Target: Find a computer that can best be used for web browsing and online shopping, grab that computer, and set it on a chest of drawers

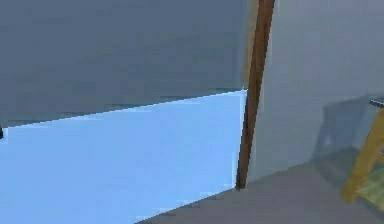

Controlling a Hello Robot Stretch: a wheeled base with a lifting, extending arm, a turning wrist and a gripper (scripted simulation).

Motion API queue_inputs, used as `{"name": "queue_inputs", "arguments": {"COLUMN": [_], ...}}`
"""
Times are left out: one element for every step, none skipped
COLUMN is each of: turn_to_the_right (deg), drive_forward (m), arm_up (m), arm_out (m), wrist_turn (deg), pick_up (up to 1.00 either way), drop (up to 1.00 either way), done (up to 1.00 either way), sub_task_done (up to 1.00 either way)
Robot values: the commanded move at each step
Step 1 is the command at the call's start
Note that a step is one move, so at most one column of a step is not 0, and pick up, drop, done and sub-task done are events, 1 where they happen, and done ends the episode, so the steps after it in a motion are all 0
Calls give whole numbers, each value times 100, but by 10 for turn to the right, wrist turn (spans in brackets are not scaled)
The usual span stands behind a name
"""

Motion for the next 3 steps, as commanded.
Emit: {"name": "queue_inputs", "arguments": {"turn_to_the_right": [0,0,450], "drive_forward": [100,85,0], "arm_up": [0,0,0], "arm_out": [0,0,0], "wrist_turn": [0,0,0], "pick_up": [0,0,0], "drop": [0,0,0], "done": [0,0,0], "sub_task_done": [0,0,0]}}
